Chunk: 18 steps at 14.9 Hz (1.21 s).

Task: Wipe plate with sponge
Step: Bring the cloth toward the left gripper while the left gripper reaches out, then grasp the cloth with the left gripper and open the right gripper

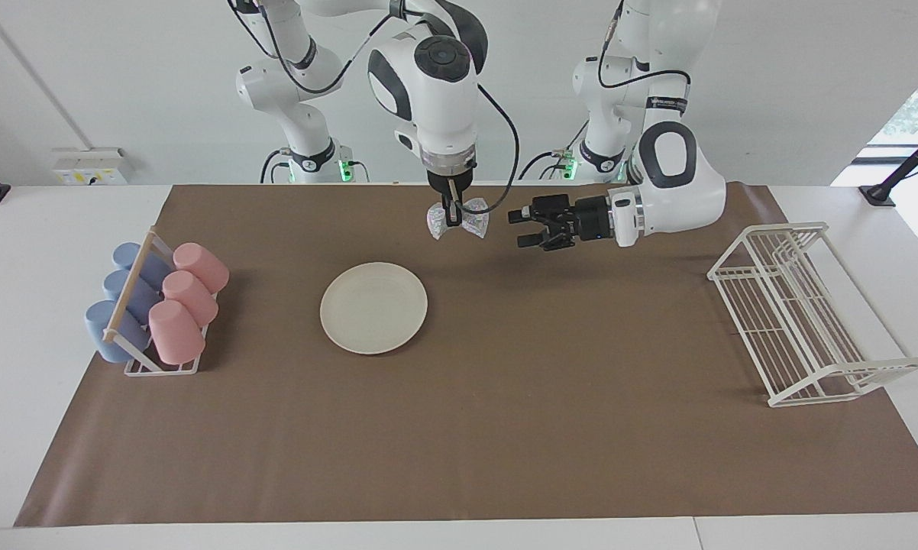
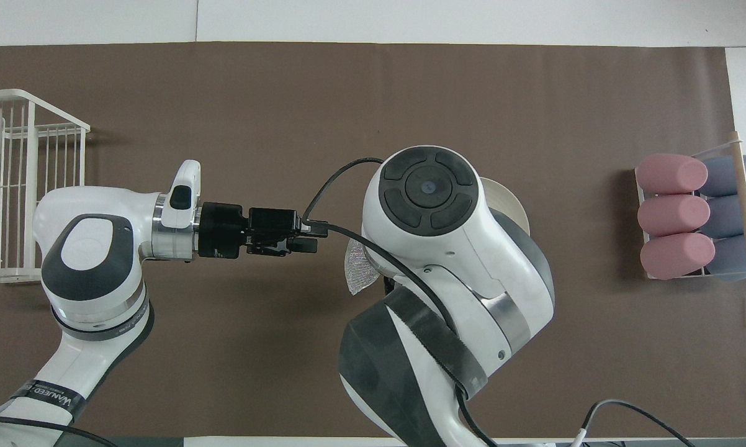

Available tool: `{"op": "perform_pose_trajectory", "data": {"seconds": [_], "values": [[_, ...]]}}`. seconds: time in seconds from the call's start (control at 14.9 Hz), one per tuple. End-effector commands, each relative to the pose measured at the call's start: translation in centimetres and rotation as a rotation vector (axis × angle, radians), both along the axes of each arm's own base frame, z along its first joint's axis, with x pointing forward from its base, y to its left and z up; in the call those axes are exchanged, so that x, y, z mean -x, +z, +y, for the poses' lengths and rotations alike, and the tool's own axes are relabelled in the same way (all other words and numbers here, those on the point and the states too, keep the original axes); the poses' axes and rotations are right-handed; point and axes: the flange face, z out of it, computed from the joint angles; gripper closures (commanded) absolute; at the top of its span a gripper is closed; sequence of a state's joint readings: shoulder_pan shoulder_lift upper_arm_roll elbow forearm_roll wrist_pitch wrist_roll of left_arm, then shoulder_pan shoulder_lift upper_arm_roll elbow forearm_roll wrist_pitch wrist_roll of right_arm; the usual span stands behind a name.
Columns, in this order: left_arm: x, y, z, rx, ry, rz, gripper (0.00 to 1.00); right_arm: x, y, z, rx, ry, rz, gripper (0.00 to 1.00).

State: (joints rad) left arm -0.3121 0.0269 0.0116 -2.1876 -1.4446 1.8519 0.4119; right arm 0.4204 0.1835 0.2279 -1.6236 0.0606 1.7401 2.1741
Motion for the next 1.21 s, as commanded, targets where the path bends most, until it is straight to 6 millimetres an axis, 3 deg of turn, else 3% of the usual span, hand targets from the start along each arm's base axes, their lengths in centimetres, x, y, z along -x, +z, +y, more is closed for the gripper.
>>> {"op": "perform_pose_trajectory", "data": {"seconds": [0.0,0.13,0.34,0.6,0.81,0.87,1.01,1.14], "values": [[1.1,-0.8,-0.1,0.064,-0.013,0.039,0.0,-0.4,0.4,0.4,0.022,-0.022,-0.009,1.0],[1.3,-0.8,-0.2,0.086,-0.017,0.055,0.0,-0.7,1.6,0.6,0.005,-0.025,-0.029,1.0],[1.6,-0.7,-1.6,0.116,0.007,0.097,0.0,-0.8,1.5,0.5,0.005,-0.027,-0.029,1.0],[1.3,-0.4,-1.5,0.124,0.013,0.096,0.01,-0.9,1.6,0.6,0.001,-0.024,-0.038,1.0],[1.7,-0.6,-2.3,0.116,0.004,0.096,0.34,-0.9,1.5,0.8,-0.005,-0.025,-0.041,1.0],[1.9,-0.6,-2.5,0.115,0.001,0.096,0.41,-1.0,1.4,0.9,-0.01,-0.026,-0.045,1.0],[1.9,-0.5,-2.6,0.116,0.004,0.096,0.45,-1.0,1.5,0.9,-0.012,-0.025,-0.047,1.0],[1.9,-0.4,-2.7,0.12,0.0,0.098,0.71,-1.1,1.4,0.9,-0.012,-0.027,-0.045,1.0]]}}
